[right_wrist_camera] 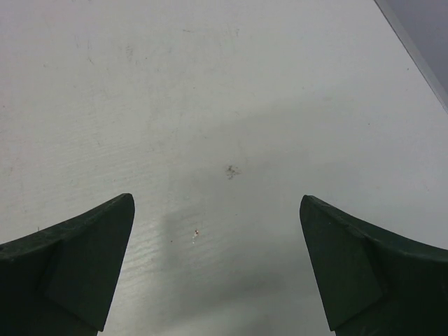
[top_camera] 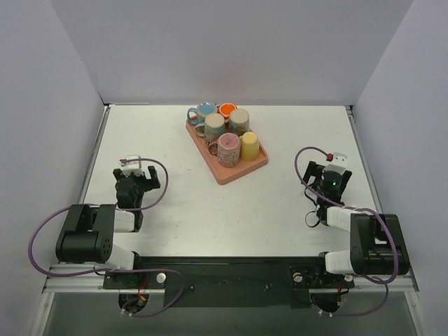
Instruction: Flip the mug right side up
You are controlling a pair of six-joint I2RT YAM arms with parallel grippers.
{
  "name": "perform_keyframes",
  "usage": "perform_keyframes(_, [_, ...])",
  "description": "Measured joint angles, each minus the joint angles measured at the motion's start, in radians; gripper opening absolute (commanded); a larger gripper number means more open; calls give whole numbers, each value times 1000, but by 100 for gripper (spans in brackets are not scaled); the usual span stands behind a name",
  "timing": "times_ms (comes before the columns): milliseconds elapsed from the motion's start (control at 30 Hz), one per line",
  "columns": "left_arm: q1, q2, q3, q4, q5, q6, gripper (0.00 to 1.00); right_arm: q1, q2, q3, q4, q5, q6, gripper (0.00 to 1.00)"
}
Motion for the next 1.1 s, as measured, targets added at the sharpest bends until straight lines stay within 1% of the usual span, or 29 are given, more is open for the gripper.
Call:
perform_keyframes(33, [0, 0, 0, 0, 0, 0, 100, 0, -6, 4, -21, -3, 0, 100])
perform_keyframes(133, [-1, 0, 0, 0, 0, 0, 100, 0, -64, 47, -163, -21, 1, 100])
perform_keyframes(167, [-1, 0, 0, 0, 0, 0, 100, -2, -95, 66, -206, -29, 4, 100])
perform_keyframes(200, [-1, 0, 0, 0, 0, 0, 98, -3, -128, 86, -246, -39, 15, 100])
perform_keyframes(267, [-1, 0, 0, 0, 0, 1, 98, -12, -204, 132, -321, -66, 51, 100])
perform_keyframes(400, [0, -1, 1, -3, 5, 5, 98, -21, -290, 195, -408, -120, 108, 100])
perform_keyframes(433, [2, -6, 10, -29, 19, 8, 98, -23, -307, 210, -429, -143, 123, 100])
perform_keyframes(467, [4, -16, 31, -78, 39, 14, 98, -23, -320, 222, -447, -165, 134, 99])
perform_keyframes(500, [7, -26, 75, -164, 70, 20, 99, -23, -331, 237, -471, -193, 146, 99])
perform_keyframes(533, [14, -31, 140, -262, 109, 27, 92, -23, -337, 252, -489, -220, 156, 99])
perform_keyframes(600, [32, -28, 337, -488, 221, 52, 81, -23, -341, 276, -513, -273, 173, 99])
perform_keyframes(633, [39, -25, 432, -568, 285, 72, 79, -23, -341, 285, -521, -298, 181, 99])
perform_keyframes(667, [42, -23, 538, -652, 354, 106, 72, -23, -341, 292, -530, -323, 190, 99])
perform_keyframes(733, [24, -21, 686, -763, 455, 172, 64, -23, -341, 298, -542, -370, 211, 99])
perform_keyframes(800, [-31, -10, 809, -886, 555, 264, 63, -22, -341, 298, -555, -404, 228, 99])
perform_keyframes(900, [-126, 50, 913, -1040, 720, 400, 64, -21, -341, 298, -570, -441, 248, 99])
perform_keyframes(967, [-161, 109, 938, -1106, 789, 460, 62, -15, -341, 298, -573, -457, 259, 99])
perform_keyframes(1100, [-213, 265, 999, -1238, 810, 589, 60, -2, -345, 298, -583, -470, 264, 99])
